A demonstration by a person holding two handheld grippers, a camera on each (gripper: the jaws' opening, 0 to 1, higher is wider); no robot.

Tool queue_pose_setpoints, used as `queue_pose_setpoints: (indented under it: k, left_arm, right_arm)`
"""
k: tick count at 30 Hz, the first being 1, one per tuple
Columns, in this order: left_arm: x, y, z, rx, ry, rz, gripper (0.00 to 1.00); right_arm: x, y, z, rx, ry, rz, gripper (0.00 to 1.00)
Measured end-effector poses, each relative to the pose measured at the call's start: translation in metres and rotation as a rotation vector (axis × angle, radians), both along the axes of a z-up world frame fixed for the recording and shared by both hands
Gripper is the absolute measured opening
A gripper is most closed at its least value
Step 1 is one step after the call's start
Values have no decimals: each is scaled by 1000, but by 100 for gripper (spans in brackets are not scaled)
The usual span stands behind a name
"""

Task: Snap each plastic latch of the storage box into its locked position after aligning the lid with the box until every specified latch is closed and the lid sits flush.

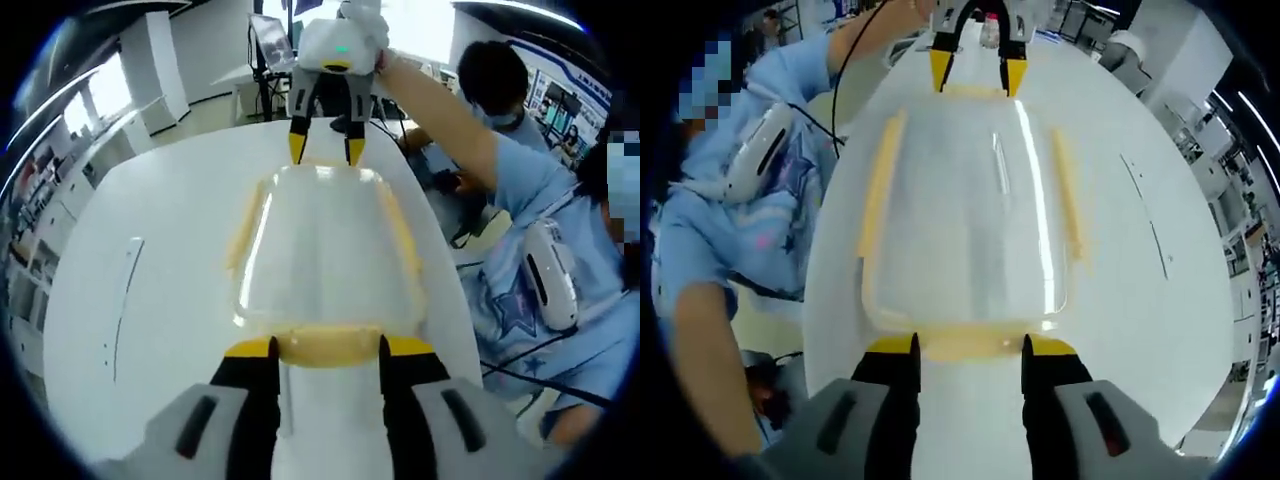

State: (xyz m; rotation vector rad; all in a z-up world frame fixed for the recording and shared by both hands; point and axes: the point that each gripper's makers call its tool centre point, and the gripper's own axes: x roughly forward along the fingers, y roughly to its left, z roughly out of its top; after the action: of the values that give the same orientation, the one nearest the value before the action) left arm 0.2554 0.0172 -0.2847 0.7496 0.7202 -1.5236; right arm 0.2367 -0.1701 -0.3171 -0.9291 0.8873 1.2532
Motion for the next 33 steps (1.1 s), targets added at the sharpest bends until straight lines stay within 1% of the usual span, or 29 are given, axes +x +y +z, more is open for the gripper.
queue_pose_setpoints:
  k: [6,7,9,11,12,21,23,25,27,28,31,33]
  left_arm:
    - [-2,25,-2,-11,-4,23,38]
    - [-3,30,-3,-11,-4,27,38]
    - [-5,35,-3,-15,4,32,38]
    - [-6,39,-3,-19,5,37,38]
    - [-7,48,-3,-22,5,51,38]
    - [-10,58,-7,-25,1,60,38]
    - [-10,62,-8,-30,4,64,39]
    - [-10,74,-11,-52,6,74,39]
    - [-11,81,-16,-54,10,78,39]
    - [-11,85,-18,-52,0,81,39]
    - [-7,95,-21,-63,5,93,39]
    - [-3,98,-24,-61,3,98,39]
  right_arm:
    - [7,23,4,17,-6,22,38]
    - [7,27,4,25,3,24,38]
    - [6,33,3,27,15,31,38]
    - [7,39,0,23,12,40,38]
    - [8,46,0,26,12,51,38]
    - [9,56,1,34,12,62,38]
    - [9,60,1,36,20,63,38]
    - [10,70,2,50,19,69,38]
    - [10,79,1,58,16,77,38]
    - [12,83,0,64,8,79,38]
    - [17,93,-8,72,16,85,38]
    - [20,98,-11,76,13,89,38]
